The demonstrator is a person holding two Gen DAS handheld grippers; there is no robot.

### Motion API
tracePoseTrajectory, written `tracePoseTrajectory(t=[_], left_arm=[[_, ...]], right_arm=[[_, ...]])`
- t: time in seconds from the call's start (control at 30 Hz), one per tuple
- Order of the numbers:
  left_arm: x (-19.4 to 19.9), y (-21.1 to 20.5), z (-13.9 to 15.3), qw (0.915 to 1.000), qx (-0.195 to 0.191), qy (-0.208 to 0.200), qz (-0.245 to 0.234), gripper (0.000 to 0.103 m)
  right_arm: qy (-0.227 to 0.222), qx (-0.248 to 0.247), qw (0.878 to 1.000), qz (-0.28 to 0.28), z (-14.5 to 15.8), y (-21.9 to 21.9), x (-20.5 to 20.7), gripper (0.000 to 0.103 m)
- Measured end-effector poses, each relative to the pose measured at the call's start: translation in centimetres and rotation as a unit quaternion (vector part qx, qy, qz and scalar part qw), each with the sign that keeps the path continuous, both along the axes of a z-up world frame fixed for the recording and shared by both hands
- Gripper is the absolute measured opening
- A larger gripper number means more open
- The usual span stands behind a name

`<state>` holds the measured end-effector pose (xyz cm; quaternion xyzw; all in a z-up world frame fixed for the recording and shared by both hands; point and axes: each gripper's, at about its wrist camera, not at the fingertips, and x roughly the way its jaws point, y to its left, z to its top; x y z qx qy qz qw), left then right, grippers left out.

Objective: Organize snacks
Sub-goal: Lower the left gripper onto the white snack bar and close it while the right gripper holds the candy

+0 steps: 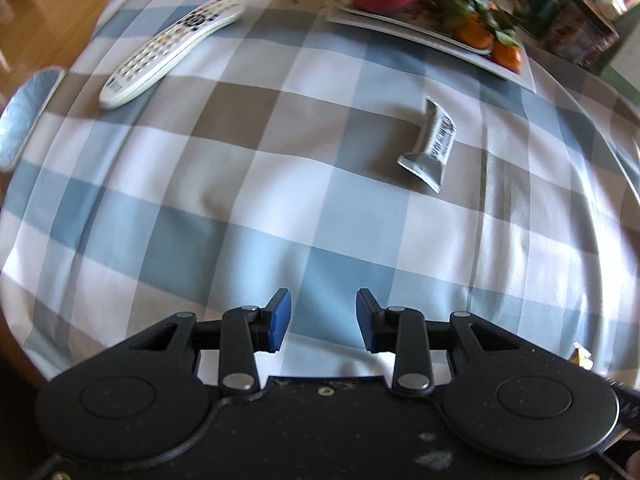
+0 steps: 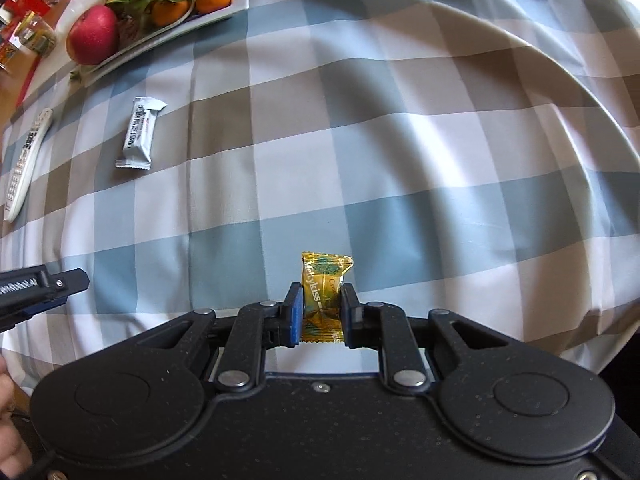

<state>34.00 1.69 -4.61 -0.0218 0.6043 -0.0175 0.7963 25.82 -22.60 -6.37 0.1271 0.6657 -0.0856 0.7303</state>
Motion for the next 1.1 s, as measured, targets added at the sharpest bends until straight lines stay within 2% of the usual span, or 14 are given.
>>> tracePoseTrajectory(t=[0.13,0.3,0.43,0.67,0.9,1.1], left_arm=[[-0.6,-1.3,-0.8,0.9995,0.016,-0.011,-0.025,0.035],[-1.1,-2.8,-1.7,0.9986,0.006,-0.009,-0.052,0.036],[-0.8,-3.9,-1.7,0.9977,0.017,-0.016,-0.064,0.036],[2.9,-5.5,0.2,0.9978,0.012,-0.032,-0.056,0.036],[7.4,-7.6,1.9,0.9961,0.026,-0.052,-0.066,0.037],[9.5,-9.2,1.6,0.9922,0.048,-0.070,-0.092,0.040]], right_arm=[[-0.005,0.007,1.000,0.010,0.7,0.0,-0.1,0.027],[-0.018,0.015,1.000,0.020,1.8,-0.3,-0.6,0.027],[-0.009,0.032,0.999,0.011,1.8,-0.8,-0.6,0.027],[-0.002,0.047,0.999,-0.001,2.1,-1.4,-0.4,0.027],[0.008,0.061,0.998,-0.019,2.0,-2.2,-0.3,0.027],[0.006,0.070,0.997,-0.021,2.3,-2.4,-0.1,0.027]])
